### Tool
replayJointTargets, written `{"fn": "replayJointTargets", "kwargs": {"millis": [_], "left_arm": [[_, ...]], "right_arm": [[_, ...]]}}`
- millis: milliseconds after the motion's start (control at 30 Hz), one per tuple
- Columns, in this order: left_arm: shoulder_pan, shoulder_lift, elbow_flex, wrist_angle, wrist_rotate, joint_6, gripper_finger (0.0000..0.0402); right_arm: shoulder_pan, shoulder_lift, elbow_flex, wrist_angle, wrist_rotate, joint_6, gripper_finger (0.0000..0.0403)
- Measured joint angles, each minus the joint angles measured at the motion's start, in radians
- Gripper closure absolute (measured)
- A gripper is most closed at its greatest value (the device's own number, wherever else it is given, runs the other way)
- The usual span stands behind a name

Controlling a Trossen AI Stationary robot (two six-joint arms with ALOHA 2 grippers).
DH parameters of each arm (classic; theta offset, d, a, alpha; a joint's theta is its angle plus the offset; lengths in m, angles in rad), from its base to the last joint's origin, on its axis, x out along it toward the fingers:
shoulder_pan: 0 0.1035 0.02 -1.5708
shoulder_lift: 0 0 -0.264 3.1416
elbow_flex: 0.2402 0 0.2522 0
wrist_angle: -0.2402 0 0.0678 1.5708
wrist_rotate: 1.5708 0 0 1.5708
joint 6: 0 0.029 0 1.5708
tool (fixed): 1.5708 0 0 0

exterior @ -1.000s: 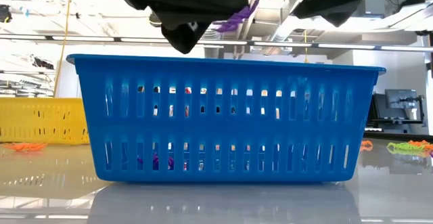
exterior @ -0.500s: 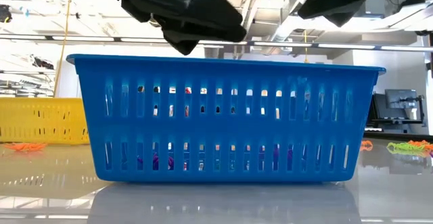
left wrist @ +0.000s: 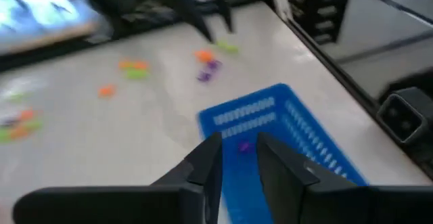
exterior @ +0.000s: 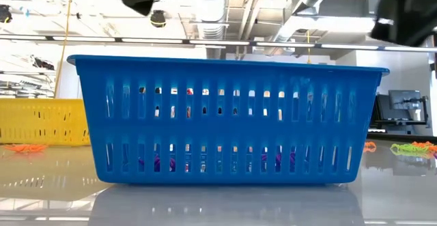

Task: Sort Halloween decoration
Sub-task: Put the orange spider toy into the yellow basket

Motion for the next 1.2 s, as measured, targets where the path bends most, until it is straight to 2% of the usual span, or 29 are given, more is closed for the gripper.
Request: {"fn": "replayJointTargets", "kwargs": {"millis": [67, 133, 333, 533, 667, 967, 1200], "left_arm": [[0.0, -0.066, -0.087, 0.11, -0.058, 0.011, 0.0334], [0.002, -0.135, -0.149, 0.18, -0.066, 0.012, 0.034], [0.002, -0.313, -0.247, 0.189, -0.06, 0.032, 0.0346], [0.002, -0.388, -0.282, 0.146, 0.056, 0.03, 0.0347], [0.002, -0.395, -0.283, 0.119, 0.08, 0.029, 0.0347], [0.002, -0.395, -0.283, 0.111, 0.081, 0.029, 0.0347], [0.002, -0.395, -0.283, 0.105, 0.079, 0.03, 0.0347]], "right_arm": [[0.0, 0.0, 0.0, -0.033, -0.039, 0.075, 0.0243], [-0.002, 0.0, 0.0, -0.073, -0.09, 0.128, 0.0243], [-0.074, 0.0, 0.0, -0.271, -0.258, 0.17, 0.0243], [-0.225, 0.0, 0.0, -0.598, -0.278, 0.176, 0.0243], [-0.354, 0.0, 0.0, -0.728, -0.276, 0.115, 0.0243], [-0.602, -0.001, -0.084, -0.73, -0.293, -0.008, 0.0243], [-0.724, -0.001, -0.157, -0.503, -0.228, -0.109, 0.0243]]}}
